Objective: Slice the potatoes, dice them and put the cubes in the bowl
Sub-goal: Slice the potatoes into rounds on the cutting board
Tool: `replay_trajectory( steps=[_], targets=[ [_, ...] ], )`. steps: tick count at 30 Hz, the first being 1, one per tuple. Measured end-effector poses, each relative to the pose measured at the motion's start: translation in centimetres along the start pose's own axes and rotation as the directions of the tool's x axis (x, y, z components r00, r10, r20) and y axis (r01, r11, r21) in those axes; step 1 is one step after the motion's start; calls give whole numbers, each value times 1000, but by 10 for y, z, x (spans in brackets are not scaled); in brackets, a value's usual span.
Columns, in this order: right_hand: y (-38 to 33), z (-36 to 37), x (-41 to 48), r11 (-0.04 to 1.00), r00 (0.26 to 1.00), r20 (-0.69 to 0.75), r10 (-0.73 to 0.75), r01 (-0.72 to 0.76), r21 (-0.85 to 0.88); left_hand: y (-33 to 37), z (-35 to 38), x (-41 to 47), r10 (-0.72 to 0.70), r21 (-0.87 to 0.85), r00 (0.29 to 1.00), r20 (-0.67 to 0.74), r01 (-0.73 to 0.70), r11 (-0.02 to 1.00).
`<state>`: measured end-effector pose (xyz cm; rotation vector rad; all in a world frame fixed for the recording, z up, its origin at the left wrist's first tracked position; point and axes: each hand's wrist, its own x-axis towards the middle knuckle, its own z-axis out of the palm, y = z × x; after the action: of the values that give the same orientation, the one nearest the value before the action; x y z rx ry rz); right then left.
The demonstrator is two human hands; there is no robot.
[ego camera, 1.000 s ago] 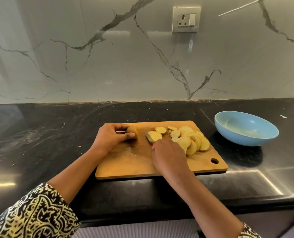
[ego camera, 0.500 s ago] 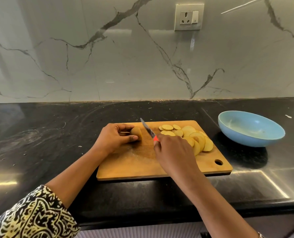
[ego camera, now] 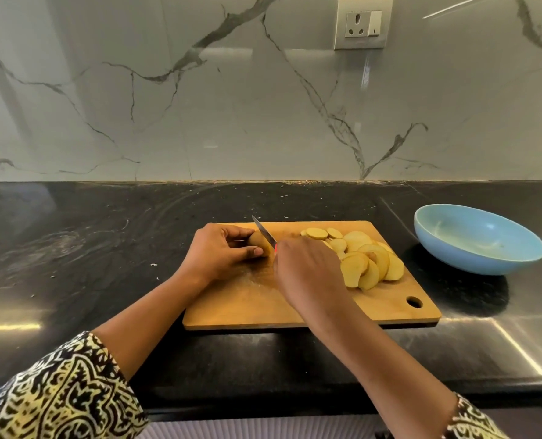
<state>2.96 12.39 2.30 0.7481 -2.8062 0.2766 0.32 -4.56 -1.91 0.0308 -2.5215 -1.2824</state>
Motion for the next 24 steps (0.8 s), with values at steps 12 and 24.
replay_trajectory(
  steps=[12, 24],
  targets=[
    [2, 10, 7, 999, 981, 191, 33, -36, 15, -1, 1, -1, 30, 24, 999, -39, -29, 999],
    [2, 7, -22, 1000, 984, 178, -4, 8, -20, -2, 1, 1, -29, 29, 999, -30, 30, 999]
  ],
)
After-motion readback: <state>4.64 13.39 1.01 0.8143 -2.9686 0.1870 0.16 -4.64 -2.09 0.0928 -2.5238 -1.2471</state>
